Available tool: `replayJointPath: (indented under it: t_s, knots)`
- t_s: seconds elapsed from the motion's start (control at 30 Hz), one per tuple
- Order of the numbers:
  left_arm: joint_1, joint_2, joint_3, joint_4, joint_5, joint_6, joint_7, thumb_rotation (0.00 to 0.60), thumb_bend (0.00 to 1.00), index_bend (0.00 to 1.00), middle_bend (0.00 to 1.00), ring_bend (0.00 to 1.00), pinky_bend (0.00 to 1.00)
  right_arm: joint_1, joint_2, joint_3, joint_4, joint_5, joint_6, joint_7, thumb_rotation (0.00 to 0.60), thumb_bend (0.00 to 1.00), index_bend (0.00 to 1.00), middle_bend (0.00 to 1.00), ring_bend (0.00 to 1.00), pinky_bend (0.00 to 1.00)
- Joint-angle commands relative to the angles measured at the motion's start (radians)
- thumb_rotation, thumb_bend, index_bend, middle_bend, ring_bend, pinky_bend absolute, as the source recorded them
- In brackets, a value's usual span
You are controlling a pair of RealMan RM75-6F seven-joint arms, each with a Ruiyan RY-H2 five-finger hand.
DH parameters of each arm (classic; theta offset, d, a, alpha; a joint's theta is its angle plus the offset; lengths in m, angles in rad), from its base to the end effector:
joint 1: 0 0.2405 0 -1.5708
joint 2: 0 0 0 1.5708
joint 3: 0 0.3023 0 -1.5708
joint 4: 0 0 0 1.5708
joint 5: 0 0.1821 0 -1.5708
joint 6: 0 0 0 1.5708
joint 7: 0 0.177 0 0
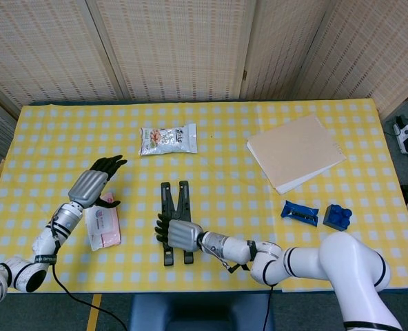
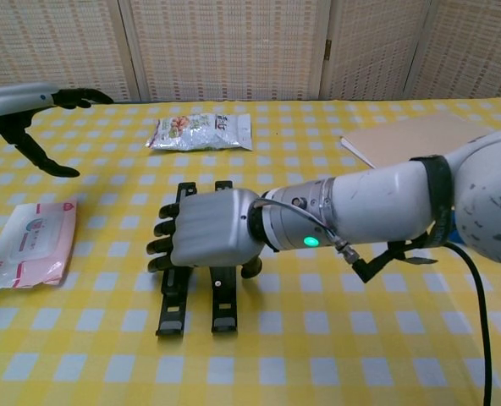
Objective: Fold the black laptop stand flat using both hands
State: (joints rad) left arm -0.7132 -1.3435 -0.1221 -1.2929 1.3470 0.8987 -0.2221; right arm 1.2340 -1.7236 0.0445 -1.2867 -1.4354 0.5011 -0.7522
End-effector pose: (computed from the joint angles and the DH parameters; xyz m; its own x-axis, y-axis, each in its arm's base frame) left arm -0.2375 0.4266 0.0857 0.3449 0.2810 0.8956 0.9141 -0.3172 -0.2526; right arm -0.0244 -0.3675 -0.1344 0.8851 0.3539 0.3022 0.1938 -0.8707 0.4520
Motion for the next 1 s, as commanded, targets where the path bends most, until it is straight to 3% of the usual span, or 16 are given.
replayJointPath:
  t_s: [0.03,0.33,0.47,0.53,0.63,0.67,0.83,1.0]
  knots:
    - [0.002,-0.002,0.002,0.006,0.004,0.001,-0.008,0.600,0.23,0.06,0.04,0.00,0.00,0.001,-0.005,-0.003,0.006,-0.003,0.006,0.004,0.600,0.32,0.11,0.19,0.08,0.02]
    - [0.007,-0.011,0.005,0.023,0.015,0.004,-0.024,0.600,0.23,0.06,0.04,0.00,0.00,-0.005,-0.021,-0.023,0.031,-0.078,0.071,0.077,0.600,0.35,0.39,0.41,0.22,0.12]
    - [0.007,-0.012,0.006,0.022,0.018,0.004,-0.022,0.600,0.23,0.06,0.04,0.00,0.00,-0.009,-0.023,-0.028,0.042,-0.104,0.096,0.110,0.600,0.36,0.42,0.43,0.25,0.13]
    - [0.007,-0.011,0.003,0.019,0.017,0.006,-0.020,0.600,0.23,0.06,0.04,0.00,0.00,-0.015,-0.018,-0.030,0.040,-0.104,0.100,0.113,0.600,0.36,0.34,0.35,0.21,0.11]
    - [0.006,-0.007,-0.002,0.010,0.014,0.009,-0.015,0.600,0.23,0.06,0.04,0.00,0.00,-0.033,-0.008,-0.023,0.014,-0.071,0.103,0.095,0.600,0.36,0.04,0.09,0.07,0.02]
    - [0.007,-0.005,-0.004,0.006,0.013,0.011,-0.012,0.600,0.23,0.06,0.04,0.00,0.00,-0.044,-0.003,-0.018,-0.003,-0.056,0.114,0.083,0.600,0.36,0.00,0.02,0.03,0.00]
    - [0.021,0.004,-0.010,-0.021,0.006,0.045,0.021,0.600,0.23,0.06,0.04,0.00,0.00,-0.122,0.037,-0.003,-0.095,-0.017,0.236,0.033,0.600,0.36,0.00,0.00,0.00,0.00]
    - [0.068,0.026,-0.011,-0.074,-0.019,0.111,0.078,0.600,0.24,0.07,0.04,0.00,0.00,-0.265,0.135,0.005,-0.232,-0.002,0.469,0.005,0.600,0.36,0.00,0.00,0.02,0.00]
